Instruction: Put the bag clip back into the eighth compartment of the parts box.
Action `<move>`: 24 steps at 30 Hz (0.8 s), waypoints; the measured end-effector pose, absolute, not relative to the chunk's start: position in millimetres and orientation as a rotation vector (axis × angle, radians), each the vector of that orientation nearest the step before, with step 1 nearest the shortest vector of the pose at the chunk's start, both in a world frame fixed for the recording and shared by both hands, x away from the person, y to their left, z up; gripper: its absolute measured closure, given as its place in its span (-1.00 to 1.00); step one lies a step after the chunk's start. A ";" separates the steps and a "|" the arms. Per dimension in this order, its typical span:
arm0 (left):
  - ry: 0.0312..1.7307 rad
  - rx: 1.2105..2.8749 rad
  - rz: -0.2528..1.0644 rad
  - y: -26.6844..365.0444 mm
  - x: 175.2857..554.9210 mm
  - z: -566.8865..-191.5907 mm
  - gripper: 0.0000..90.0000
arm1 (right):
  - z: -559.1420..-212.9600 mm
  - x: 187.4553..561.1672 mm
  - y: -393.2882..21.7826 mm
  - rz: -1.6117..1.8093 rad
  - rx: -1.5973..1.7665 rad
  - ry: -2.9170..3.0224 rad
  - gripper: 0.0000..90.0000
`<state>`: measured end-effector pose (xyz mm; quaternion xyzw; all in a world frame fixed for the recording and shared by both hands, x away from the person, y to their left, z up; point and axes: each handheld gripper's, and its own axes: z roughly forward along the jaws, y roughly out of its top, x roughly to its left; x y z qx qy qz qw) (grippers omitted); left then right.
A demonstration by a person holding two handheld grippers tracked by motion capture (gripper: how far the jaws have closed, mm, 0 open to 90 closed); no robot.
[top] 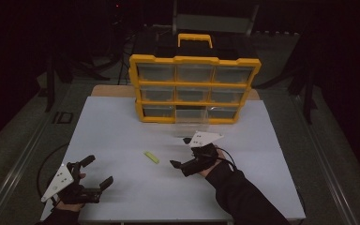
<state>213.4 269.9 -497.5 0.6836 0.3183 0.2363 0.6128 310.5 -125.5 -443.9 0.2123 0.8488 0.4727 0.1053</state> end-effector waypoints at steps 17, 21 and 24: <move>0.729 1.576 0.539 269.6 213.3 -497.4 -1.00 | -454.1 318.9 -91.5 1.374 0.597 2.555 -0.80; 0.728 1.578 0.538 269.4 213.5 -497.6 -1.00 | -456.6 321.8 -84.8 1.371 0.598 2.565 -0.79; 0.728 1.579 0.535 269.6 213.5 -497.5 -1.00 | -458.8 323.6 -79.6 1.358 0.593 2.573 -0.74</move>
